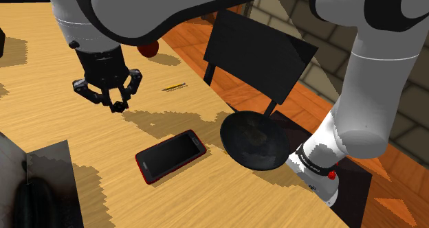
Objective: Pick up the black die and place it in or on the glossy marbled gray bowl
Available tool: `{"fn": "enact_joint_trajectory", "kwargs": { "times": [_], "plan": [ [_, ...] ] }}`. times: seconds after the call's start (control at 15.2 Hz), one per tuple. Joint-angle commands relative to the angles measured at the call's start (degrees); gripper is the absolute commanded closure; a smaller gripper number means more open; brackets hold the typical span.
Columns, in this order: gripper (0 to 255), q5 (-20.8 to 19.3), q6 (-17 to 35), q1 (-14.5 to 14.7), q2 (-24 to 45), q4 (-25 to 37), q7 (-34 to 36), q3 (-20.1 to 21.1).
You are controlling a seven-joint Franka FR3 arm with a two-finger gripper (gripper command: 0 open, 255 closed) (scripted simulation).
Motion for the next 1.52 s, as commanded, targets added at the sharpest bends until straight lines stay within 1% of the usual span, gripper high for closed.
{"fn": "enact_joint_trajectory", "kwargs": {
  "times": [0.0,0.59,1.19,1.32,1.45],
  "plan": [
    [255,0.22,-1.33,-0.02,-0.23,1.14,-0.28,0.08],
    [255,0.77,-8.01,0.66,-0.71,7.55,-0.84,0.47],
    [255,0.41,-15.17,2.18,0.14,15.57,-1.05,0.6],
    [255,3.97,-12.39,-1.13,-6.15,7.48,-1.93,1.64],
    [255,7.79,-10.23,-3.84,-12.35,0.43,-3.38,2.31]
  ]
}}
